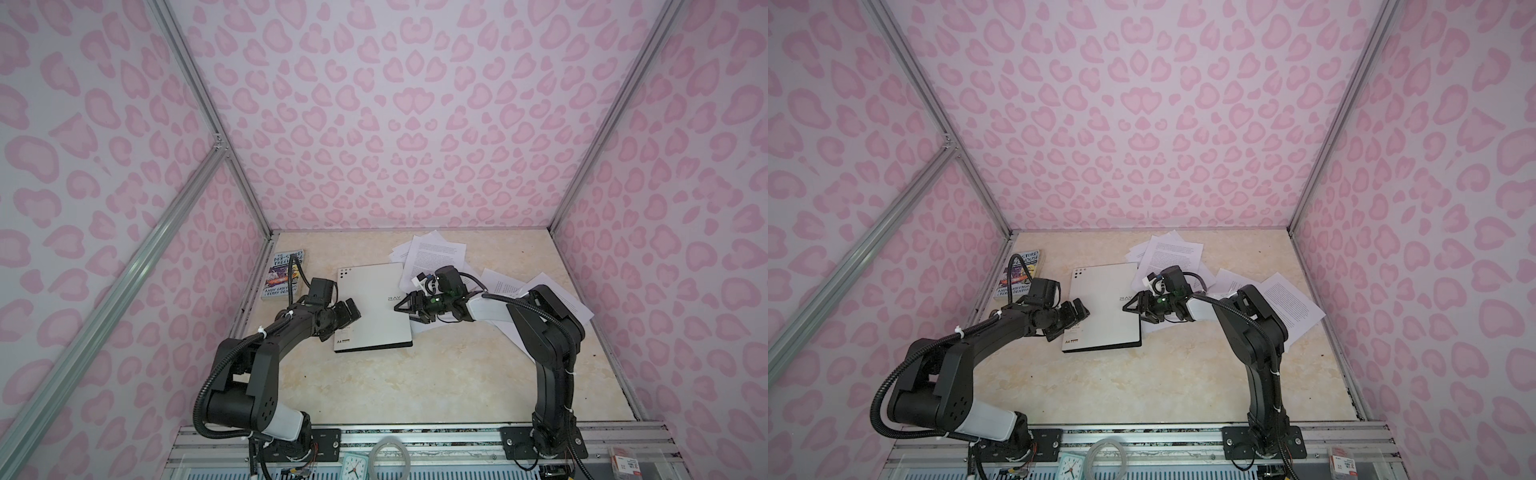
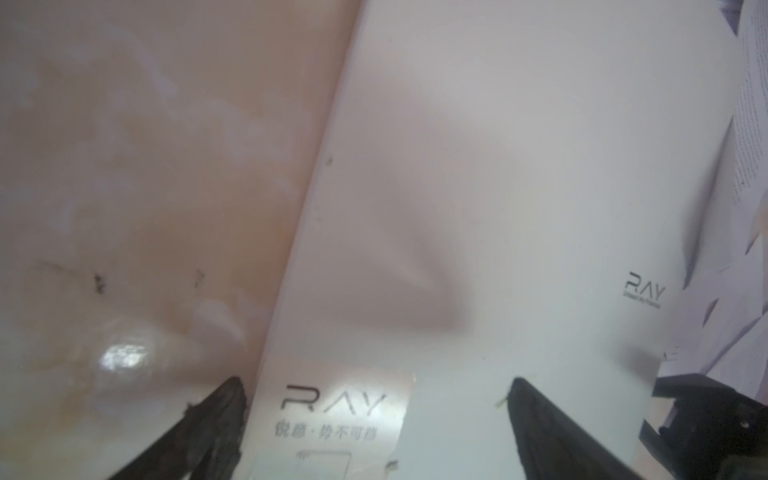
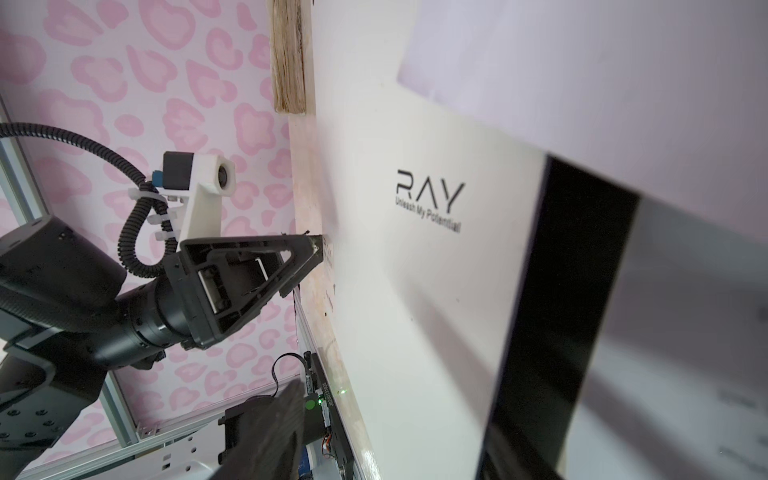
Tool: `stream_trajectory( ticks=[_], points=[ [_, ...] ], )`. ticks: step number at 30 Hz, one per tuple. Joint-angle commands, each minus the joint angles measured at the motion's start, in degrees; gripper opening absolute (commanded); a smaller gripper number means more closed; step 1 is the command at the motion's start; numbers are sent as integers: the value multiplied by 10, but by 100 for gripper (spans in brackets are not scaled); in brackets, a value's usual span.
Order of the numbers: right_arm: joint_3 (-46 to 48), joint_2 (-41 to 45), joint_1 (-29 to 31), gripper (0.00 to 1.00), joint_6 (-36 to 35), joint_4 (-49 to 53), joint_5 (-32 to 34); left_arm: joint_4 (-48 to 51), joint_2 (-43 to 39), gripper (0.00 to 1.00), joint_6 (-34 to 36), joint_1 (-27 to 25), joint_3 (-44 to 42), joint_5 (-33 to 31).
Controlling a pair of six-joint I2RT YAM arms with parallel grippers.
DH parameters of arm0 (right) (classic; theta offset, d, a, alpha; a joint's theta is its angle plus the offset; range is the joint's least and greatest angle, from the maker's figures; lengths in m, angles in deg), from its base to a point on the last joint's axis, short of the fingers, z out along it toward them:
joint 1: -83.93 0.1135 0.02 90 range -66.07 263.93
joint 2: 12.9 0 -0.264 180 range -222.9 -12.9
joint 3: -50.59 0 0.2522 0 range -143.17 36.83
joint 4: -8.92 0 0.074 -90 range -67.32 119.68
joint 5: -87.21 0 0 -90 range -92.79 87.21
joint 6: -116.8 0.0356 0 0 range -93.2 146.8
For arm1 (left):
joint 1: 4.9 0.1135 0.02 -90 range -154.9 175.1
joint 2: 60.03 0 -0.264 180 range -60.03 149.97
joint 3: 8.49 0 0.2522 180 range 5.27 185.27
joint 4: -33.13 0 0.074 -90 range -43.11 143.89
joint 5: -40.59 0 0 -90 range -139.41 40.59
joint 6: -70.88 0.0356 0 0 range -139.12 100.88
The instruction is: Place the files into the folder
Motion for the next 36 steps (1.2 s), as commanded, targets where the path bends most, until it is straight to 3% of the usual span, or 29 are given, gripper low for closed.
stream_trajectory(
  ticks=[1, 4, 10, 12, 17, 21, 25, 30, 36],
  points=[
    [-10, -20, 7, 54, 27, -50, 11, -17, -11, 100, 12, -1, -7, 29],
    [-21, -31, 12, 44, 31, -54, 26, -20, -11, 100, 23, -1, -3, 49],
    [1, -1, 12, 8, 36, -51, 63, -7, -8, 100, 54, -1, 28, 89],
    [20, 30, 8, 0, 21, -23, 74, -1, -16, 100, 61, 0, 34, 102],
    [85, 131, -17, 0, -31, 84, 100, 30, -66, 100, 46, 1, 50, 126],
    [116, 198, -51, 0, -89, 187, 107, 80, -120, 100, 34, 3, 69, 94],
    [82, 259, -54, 0, -160, 328, 140, 139, -133, 100, 44, 3, 104, 81],
    [25, 317, -28, 0, -186, 450, 187, 186, -140, 99, 50, 4, 148, 54],
    [-7, 354, 13, 0, -191, 544, 262, 193, -105, 98, 37, 4, 188, 75]
  ],
)
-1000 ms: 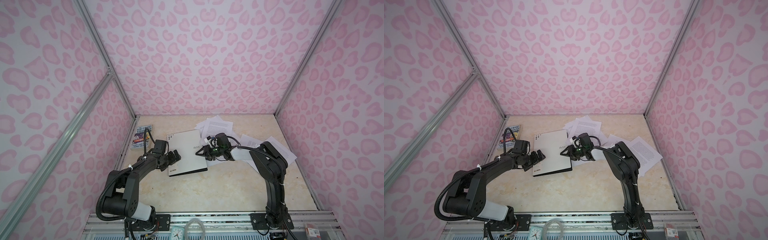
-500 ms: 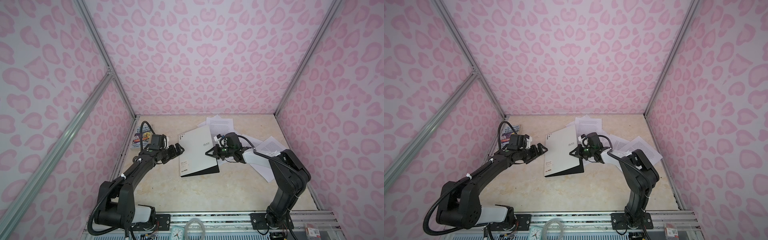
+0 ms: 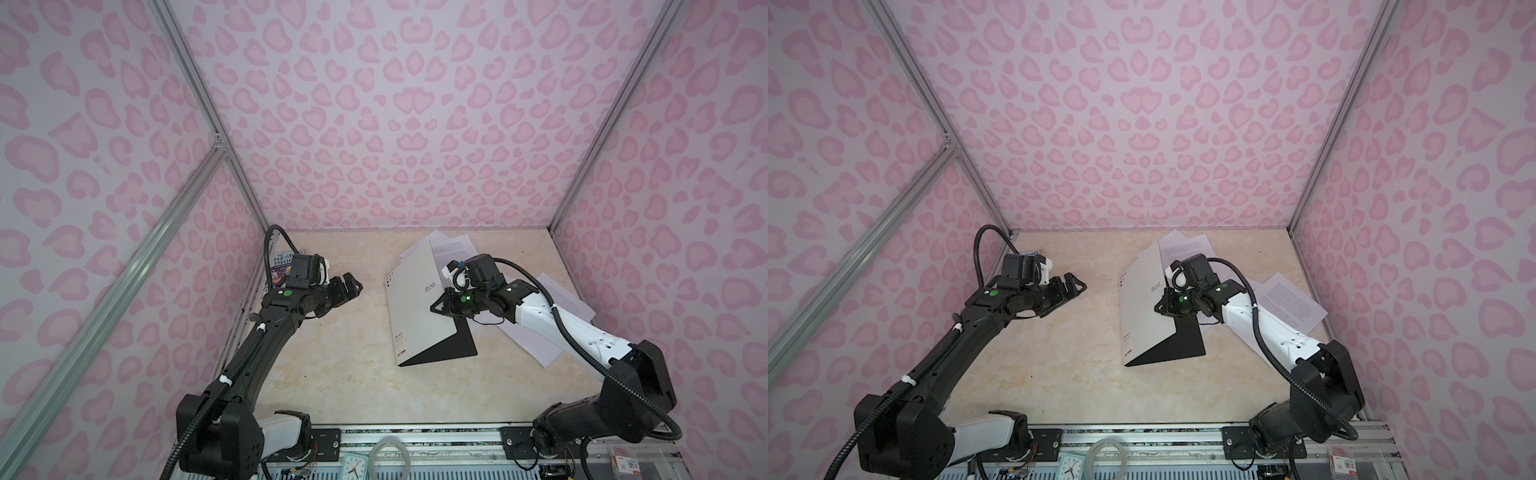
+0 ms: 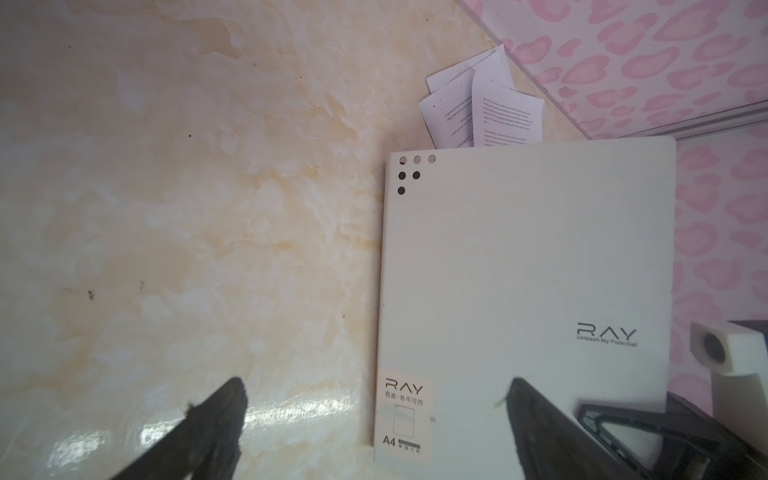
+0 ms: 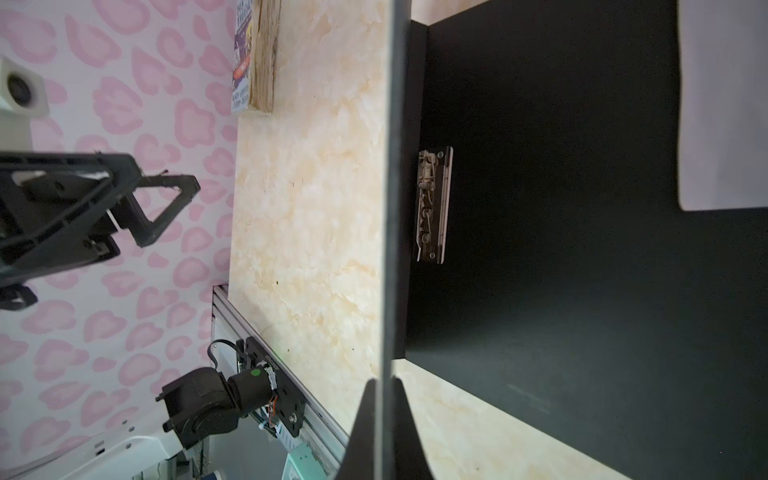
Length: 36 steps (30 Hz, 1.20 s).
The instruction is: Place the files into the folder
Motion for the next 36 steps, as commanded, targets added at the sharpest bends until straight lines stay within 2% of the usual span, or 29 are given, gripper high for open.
stream_trajectory(
  ticks=[1, 7, 12, 15, 21, 26, 31, 36],
  points=[
    [-4, 19, 12, 0, -16, 89, 65, 17, 21, 98, -7, 1, 23, 2],
    [-14, 51, 25, 0, -16, 160, 127, 19, 54, 97, -15, 1, 68, 6],
    [-20, 48, 52, 0, -3, 146, 130, 36, 74, 97, -5, 1, 102, 14],
    [-18, 49, 73, 22, 3, 110, 123, 48, 77, 97, 4, 1, 117, 17],
    [-29, 57, 81, 52, -2, 54, 73, 63, 75, 97, 12, 1, 133, 28],
    [-52, 48, 90, 68, -28, 20, 28, 75, 57, 97, 16, 2, 155, 24],
    [-115, -15, 107, 84, -69, -3, -29, 91, 40, 97, 6, 5, 203, 0],
    [-219, -117, 147, 97, -141, 29, -14, 110, 22, 96, -13, 13, 249, -39]
  ],
)
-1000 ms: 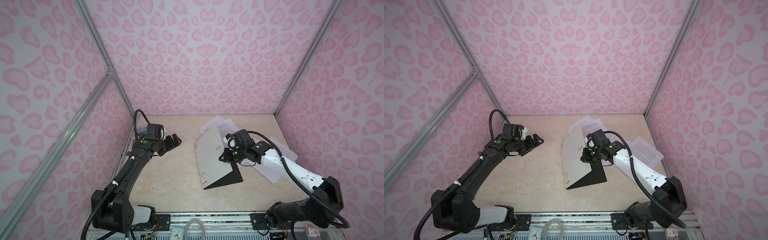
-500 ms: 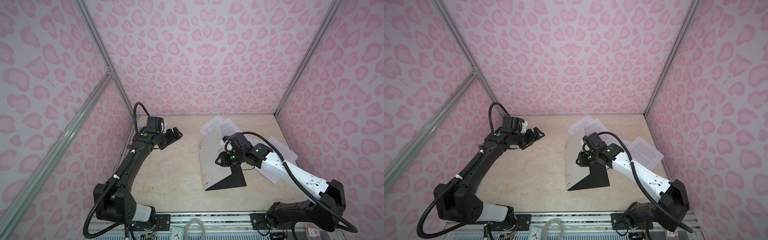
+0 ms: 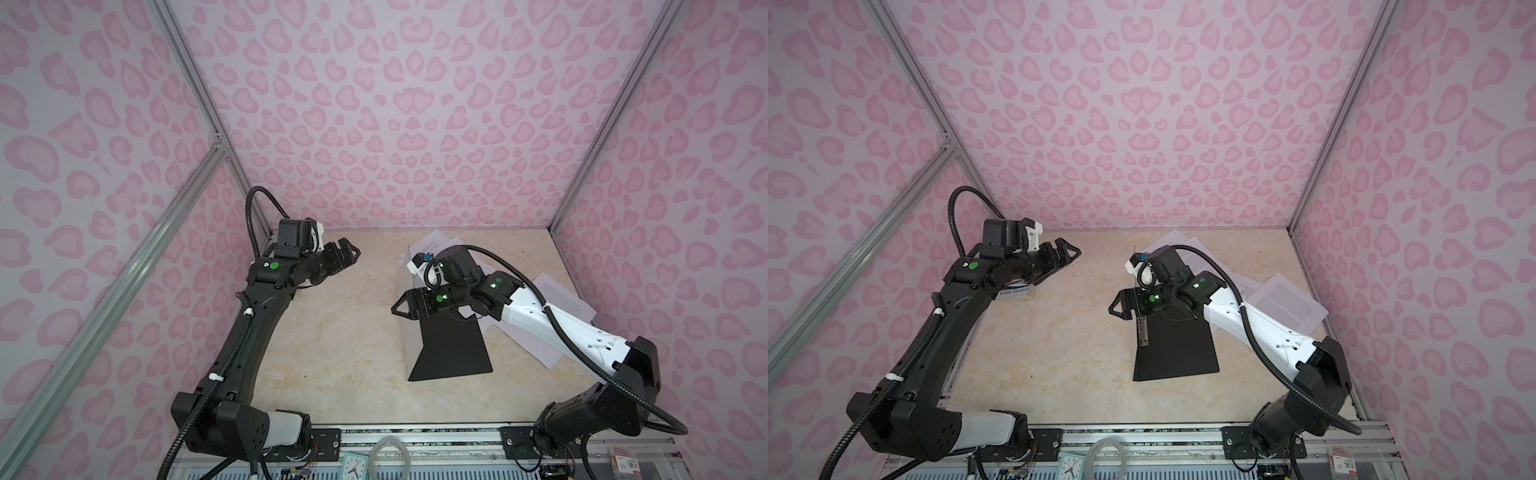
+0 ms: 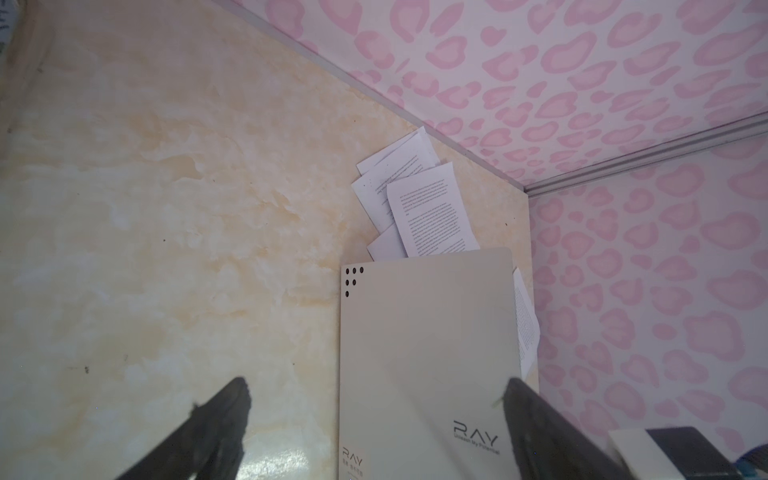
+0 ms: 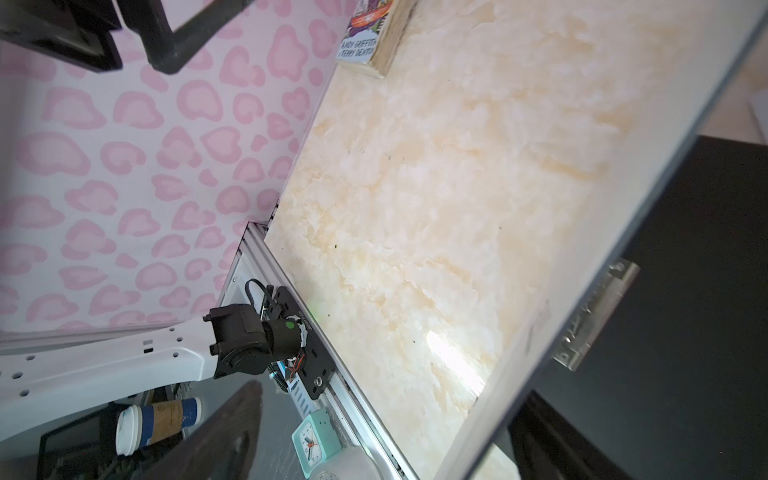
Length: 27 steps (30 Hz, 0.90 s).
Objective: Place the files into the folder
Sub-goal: 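Lay the black folder cover flat with the right gripper while the left gripper withdraws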
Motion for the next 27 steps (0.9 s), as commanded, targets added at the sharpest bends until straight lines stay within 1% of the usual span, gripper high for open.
stream_trajectory(
  ticks=[1, 3, 6, 9, 11, 14, 17, 18, 20, 23, 25, 26, 27],
  points=[
    [-54, -54, 20, 97, -66, 7, 4, 24, -14, 96, -13, 4, 28, -41],
    [-84, -97, 32, 97, -79, 10, 11, 36, -19, 96, -17, 6, 40, -67],
    [-117, -158, 56, 97, -92, -22, 32, 48, -30, 96, -23, 14, 52, -97],
    [-195, -239, 71, 97, -100, -15, 26, 52, -41, 96, -21, 19, 55, -130],
    [-233, -274, 76, 97, -95, -29, 13, 67, -38, 96, -20, 24, 63, -142],
    [-265, -291, 76, 97, -94, -40, 7, 67, -45, 97, -14, 25, 61, -146],
    [-257, -272, 69, 97, -100, -41, 31, 64, -51, 97, -12, 26, 52, -147],
    [-247, -261, 64, 97, -100, -40, 44, 58, -52, 97, -8, 26, 46, -138],
    [-204, -232, 48, 97, -77, -55, 65, 44, -45, 98, 0, 26, 34, -90],
    [-108, -184, -1, 97, -18, -73, 91, 7, -27, 96, -9, 24, -5, 20],
    [1, -134, -43, 97, 26, -123, 111, -28, -15, 96, -12, 10, -47, 75],
    [65, -106, -65, 97, 50, -158, 114, -39, -7, 97, -9, -3, -62, 93],
    [110, -84, -87, 97, 65, -173, 114, -43, 7, 100, -3, -22, -73, 107]
  ],
)
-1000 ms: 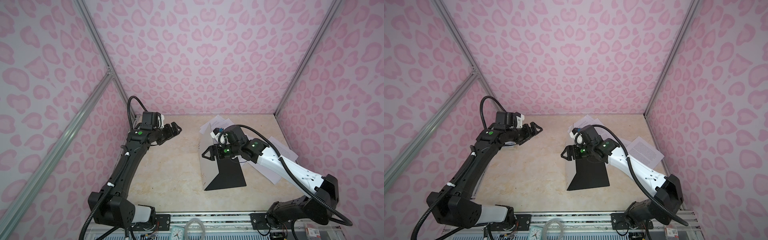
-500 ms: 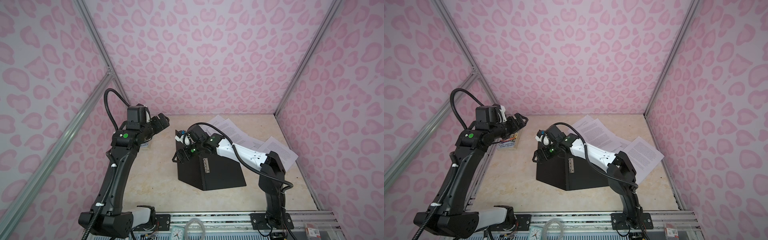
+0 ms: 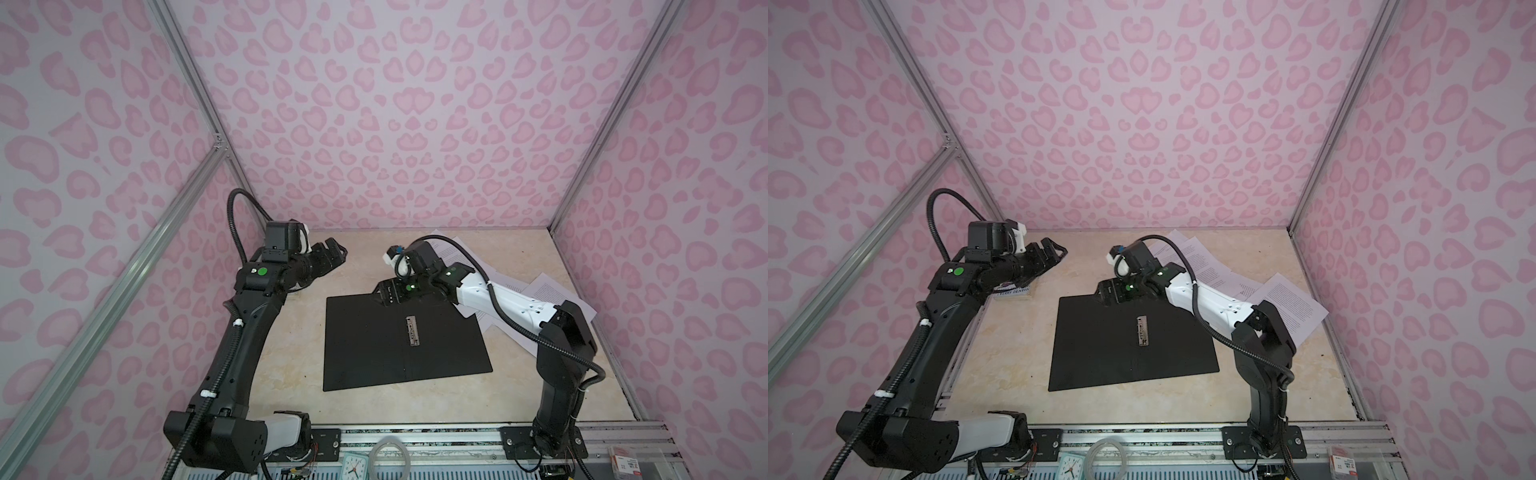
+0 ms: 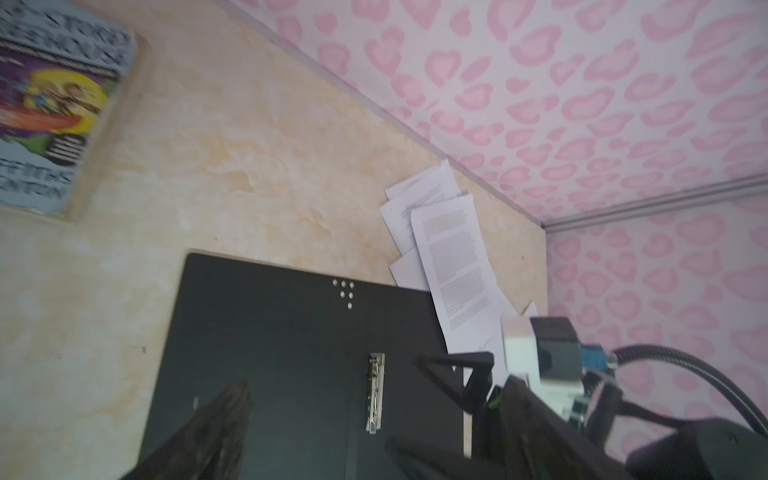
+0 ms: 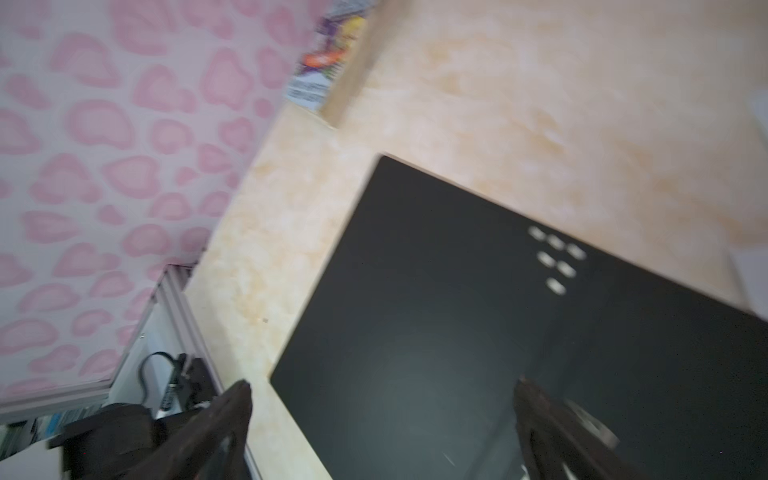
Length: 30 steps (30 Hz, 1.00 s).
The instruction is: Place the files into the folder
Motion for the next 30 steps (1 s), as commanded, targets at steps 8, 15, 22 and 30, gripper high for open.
stream_trajectory(
  ticks=[8, 15, 22, 30],
  points=[
    [207, 77, -68, 76, 71, -55, -27, -144, 149, 98, -21, -133, -125, 190],
    [232, 49, -54, 51, 71, -72, -83, -205, 221, 98, -13, -129, -168, 231],
    [216, 10, -35, 49, 55, -65, -120, -242, 250, 98, -16, -110, -223, 219],
    [212, -20, -34, 37, 48, -67, -147, -238, 263, 98, -12, -88, -276, 178]
  ],
)
